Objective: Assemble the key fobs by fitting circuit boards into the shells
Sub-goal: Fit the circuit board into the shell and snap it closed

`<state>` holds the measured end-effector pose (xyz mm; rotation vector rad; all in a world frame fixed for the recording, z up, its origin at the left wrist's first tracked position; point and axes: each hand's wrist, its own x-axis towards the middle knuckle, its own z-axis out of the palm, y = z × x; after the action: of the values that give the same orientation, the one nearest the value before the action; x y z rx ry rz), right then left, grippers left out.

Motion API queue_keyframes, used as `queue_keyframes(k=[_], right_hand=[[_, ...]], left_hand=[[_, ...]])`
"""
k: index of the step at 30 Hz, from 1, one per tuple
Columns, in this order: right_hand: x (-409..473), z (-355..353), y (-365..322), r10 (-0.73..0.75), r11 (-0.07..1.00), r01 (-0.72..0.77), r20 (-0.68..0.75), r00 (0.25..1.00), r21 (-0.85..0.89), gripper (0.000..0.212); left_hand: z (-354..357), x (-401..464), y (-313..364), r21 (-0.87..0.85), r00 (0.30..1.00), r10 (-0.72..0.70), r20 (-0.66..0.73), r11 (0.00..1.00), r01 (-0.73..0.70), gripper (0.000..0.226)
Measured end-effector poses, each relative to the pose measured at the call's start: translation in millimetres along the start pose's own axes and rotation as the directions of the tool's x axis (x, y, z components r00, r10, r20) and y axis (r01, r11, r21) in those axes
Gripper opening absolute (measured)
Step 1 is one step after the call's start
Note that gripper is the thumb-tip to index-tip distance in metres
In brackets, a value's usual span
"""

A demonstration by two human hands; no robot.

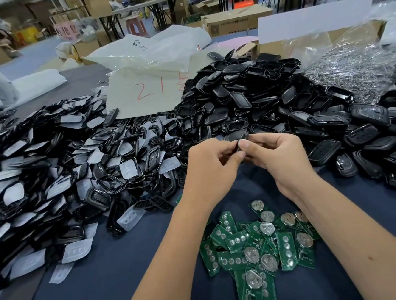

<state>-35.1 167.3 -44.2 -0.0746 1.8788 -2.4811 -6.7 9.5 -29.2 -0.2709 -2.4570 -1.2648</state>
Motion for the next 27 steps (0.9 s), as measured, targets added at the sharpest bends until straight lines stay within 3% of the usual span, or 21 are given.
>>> queue_keyframes(k=[5, 10, 14, 19, 27], right_hand=[[-2.5, 3.5, 1.0, -0.061, 0.993, 0.058, -0.023, 0.998, -0.107, 0.029], [-3.0, 3.4, 1.9, -0.073, 0.987, 0.071, -0.008, 0.997, -0.142, 0.038], [-0.3, -2.1, 0.8, -0.072, 0.975, 0.086, 0.073, 0.995, -0.205, 0.026], [4.1, -15.0, -1.6, -0.096, 0.929, 0.184, 0.271, 0.958, -0.322, 0.032], [4.3, -17.3, 1.4, -0.125, 0.918, 0.215, 0.271, 0.954, -0.332, 0.02]], left_hand=[[-2.9, 0.4, -0.8, 0.079, 1.0, 0.002, -0.023, 0.997, 0.0, 0.021], [-3.7, 0.1, -4.2, -0.029, 0.997, -0.077, 0.0, 0.997, 0.077, 0.011], [-10.1, 1.2, -6.0, 0.031, 0.997, -0.077, 0.015, 0.997, 0.077, 0.018], [-16.4, 2.9, -8.9, 0.101, 0.994, -0.066, 0.091, 0.993, 0.057, 0.026], [-20.0, 5.9, -10.6, 0.148, 0.989, -0.007, 0.148, 0.989, -0.015, 0.029]])
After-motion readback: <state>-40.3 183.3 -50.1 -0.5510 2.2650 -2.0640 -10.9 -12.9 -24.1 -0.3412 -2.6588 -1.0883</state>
